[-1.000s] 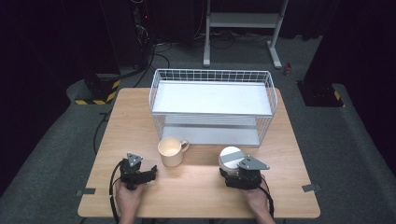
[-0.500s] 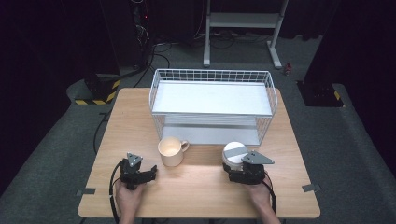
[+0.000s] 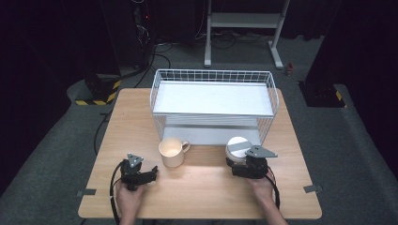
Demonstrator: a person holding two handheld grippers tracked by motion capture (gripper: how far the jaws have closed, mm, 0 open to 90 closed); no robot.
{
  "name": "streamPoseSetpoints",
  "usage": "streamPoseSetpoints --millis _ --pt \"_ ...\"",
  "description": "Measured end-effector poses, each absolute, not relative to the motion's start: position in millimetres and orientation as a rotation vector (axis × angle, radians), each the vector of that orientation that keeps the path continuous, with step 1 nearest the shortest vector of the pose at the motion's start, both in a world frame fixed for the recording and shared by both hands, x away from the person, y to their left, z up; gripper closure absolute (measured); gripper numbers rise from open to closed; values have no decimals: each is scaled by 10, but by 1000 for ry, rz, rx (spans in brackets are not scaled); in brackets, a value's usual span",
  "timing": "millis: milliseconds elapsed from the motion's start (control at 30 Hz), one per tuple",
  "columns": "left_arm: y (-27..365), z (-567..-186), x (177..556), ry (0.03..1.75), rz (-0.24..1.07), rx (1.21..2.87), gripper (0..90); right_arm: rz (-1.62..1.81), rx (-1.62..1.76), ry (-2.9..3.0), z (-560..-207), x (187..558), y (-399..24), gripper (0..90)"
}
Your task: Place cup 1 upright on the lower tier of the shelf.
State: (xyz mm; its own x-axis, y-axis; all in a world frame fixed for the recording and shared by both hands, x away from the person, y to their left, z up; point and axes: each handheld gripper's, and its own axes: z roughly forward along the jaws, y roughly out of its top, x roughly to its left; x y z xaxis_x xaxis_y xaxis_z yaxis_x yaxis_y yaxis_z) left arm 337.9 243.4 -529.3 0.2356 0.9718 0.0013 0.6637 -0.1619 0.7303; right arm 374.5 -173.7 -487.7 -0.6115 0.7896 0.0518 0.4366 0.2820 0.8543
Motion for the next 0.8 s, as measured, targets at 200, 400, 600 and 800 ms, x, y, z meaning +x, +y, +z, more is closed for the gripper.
streamPoseSetpoints --millis 200,400,600,800 --pt "2434 -5292 3378 1497 649 1902 142 1249 1115 2180 -4856 3819 -1734 183" --pt "2438 -5291 3379 1494 652 1905 143 1260 1127 2176 -4831 3891 -1736 184" --pt "2441 -5292 3380 1492 653 1903 146 1266 1126 2172 -4791 3975 -1713 183" --pt "2441 -5292 3380 1492 652 1903 147 1260 1137 2169 -4767 4073 -1677 184"
